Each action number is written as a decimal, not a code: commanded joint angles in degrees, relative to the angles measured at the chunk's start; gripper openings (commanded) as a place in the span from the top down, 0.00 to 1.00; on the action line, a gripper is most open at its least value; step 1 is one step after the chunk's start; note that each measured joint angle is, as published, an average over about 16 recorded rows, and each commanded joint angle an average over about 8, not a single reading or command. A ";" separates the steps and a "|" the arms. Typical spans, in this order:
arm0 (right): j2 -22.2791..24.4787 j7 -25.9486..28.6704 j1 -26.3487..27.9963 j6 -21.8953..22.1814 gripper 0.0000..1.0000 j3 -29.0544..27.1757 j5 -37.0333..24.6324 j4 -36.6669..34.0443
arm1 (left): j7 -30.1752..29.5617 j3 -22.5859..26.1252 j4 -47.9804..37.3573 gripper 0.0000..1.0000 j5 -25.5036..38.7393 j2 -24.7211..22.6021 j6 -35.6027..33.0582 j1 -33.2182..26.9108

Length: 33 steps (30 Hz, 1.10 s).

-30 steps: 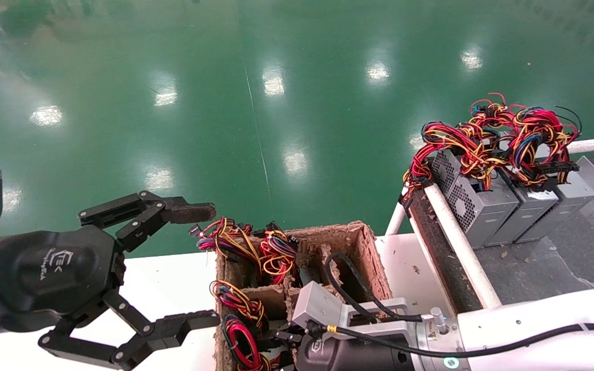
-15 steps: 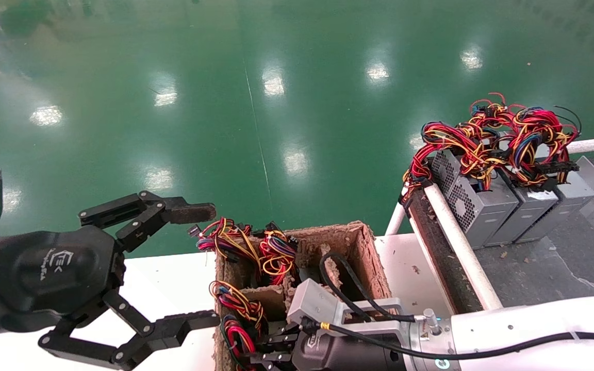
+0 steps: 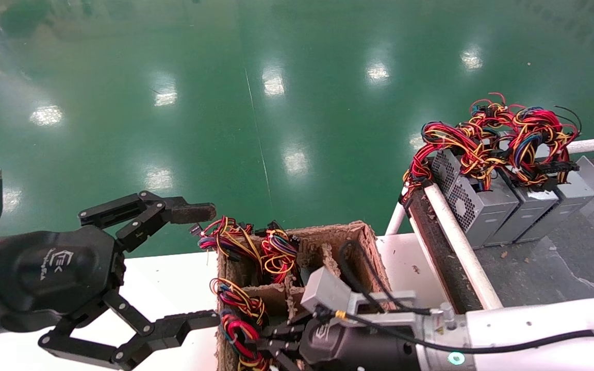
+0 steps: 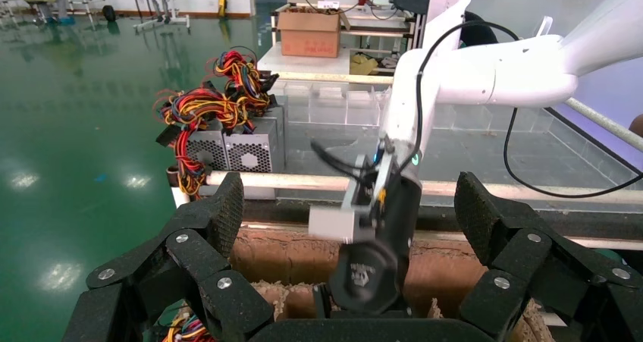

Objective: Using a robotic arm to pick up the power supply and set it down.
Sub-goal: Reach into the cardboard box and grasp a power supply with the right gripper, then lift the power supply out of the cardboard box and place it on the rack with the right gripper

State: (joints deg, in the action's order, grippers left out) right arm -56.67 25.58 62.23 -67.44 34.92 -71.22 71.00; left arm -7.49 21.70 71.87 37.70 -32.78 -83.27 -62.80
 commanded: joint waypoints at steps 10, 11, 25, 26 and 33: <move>3.29 -2.34 -0.82 -1.74 1.00 -4.69 7.59 1.12 | 0.00 0.00 0.00 0.00 0.00 0.00 0.00 0.00; 3.57 -2.62 -0.77 -2.03 1.00 -5.17 8.35 0.93 | 0.00 0.00 0.00 0.00 0.00 0.00 0.00 0.00; 8.28 -7.28 0.33 -7.00 1.00 -13.19 20.28 -1.80 | 0.00 0.01 0.00 0.00 0.00 0.00 0.00 0.00; 8.77 -7.47 0.48 -7.49 1.00 -13.79 21.15 -1.93 | 0.00 0.01 0.00 0.00 -0.01 0.00 0.00 0.00; 12.68 -8.63 1.40 -10.68 1.00 -17.57 25.99 -2.48 | 0.00 0.01 0.00 0.00 -0.01 0.00 0.00 0.00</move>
State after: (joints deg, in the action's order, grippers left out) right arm -43.83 16.90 63.43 -77.66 17.32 -45.53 68.60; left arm -7.49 21.71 71.87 37.70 -32.77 -83.27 -62.80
